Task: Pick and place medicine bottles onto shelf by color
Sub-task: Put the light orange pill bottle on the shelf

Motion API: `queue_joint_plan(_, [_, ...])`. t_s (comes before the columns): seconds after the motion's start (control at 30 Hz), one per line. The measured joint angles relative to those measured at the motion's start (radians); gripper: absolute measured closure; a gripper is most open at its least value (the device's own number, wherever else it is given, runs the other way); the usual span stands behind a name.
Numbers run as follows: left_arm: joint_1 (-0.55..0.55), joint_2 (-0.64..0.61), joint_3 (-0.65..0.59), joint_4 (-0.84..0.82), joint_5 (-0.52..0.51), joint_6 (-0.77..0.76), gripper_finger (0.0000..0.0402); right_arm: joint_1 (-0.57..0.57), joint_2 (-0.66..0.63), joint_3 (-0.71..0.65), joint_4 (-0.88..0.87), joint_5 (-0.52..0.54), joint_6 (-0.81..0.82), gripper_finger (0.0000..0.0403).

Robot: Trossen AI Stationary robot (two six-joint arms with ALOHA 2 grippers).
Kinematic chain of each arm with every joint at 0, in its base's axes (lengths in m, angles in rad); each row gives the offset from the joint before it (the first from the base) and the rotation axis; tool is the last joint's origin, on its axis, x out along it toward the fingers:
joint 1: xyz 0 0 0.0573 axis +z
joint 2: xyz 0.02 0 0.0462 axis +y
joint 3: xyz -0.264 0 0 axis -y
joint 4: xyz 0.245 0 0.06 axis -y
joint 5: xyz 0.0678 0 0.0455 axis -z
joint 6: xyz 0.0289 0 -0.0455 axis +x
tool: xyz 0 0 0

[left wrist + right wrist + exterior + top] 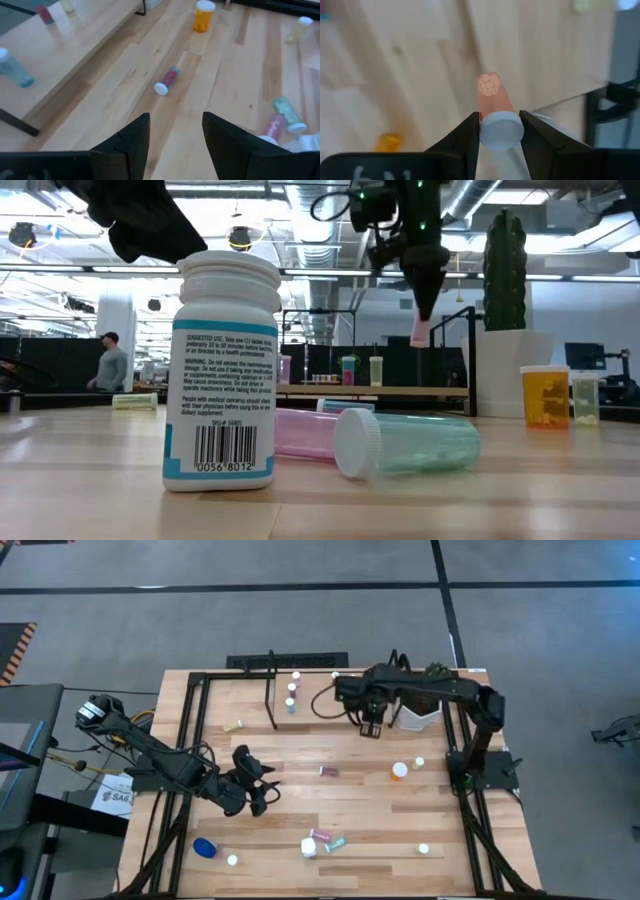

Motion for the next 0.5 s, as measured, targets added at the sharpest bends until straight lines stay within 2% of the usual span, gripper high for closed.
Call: queue_joint_plan(0.5, [0.024, -0.007, 0.000, -0.057, -0.014, -0.035, 0.0233, -0.206, 0.129, 0.005, 0.071, 0.139, -0.237, 0.0255])
